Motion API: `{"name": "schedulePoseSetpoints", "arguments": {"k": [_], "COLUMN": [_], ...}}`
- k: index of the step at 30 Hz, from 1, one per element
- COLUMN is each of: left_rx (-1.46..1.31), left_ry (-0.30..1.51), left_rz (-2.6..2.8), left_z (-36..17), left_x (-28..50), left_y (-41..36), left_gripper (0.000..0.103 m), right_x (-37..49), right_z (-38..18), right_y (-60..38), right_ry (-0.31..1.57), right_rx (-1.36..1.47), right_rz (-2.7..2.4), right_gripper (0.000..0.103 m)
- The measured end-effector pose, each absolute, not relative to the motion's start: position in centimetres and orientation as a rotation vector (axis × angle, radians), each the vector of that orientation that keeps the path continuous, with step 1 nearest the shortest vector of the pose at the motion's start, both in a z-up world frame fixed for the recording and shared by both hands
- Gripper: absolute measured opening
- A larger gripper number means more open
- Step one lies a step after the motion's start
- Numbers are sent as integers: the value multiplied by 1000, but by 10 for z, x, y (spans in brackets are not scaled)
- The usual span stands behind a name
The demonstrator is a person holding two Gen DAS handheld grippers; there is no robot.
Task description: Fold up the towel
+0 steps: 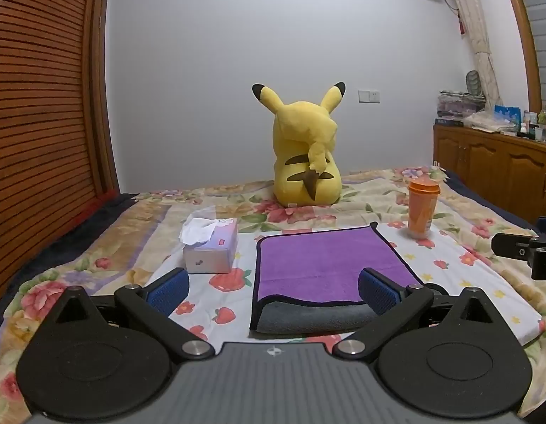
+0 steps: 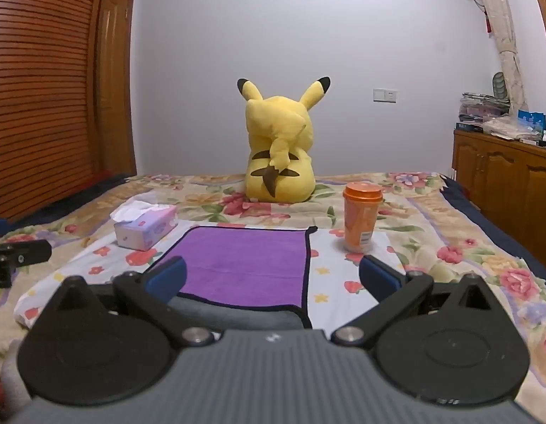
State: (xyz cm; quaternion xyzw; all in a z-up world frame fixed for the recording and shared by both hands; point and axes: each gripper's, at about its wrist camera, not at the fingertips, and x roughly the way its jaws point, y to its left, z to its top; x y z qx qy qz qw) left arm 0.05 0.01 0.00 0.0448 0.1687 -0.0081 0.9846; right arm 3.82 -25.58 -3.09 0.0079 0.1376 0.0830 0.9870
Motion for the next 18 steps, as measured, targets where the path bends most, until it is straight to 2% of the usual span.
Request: {"name": "schedulePoseSetpoints", "arguments": {"k": [18], "left_rx": [91], "left_ry": [336], "left_rz": [-14], "left_z": [0], "left_x": [0], "left_y": [0], "left_gripper": [103], "right_x": [40], "right_z": [-30], "right_y": [-262], "right_ry": [266], "right_rx": [26], "right_rz": [161], "right_gripper": [103]}}
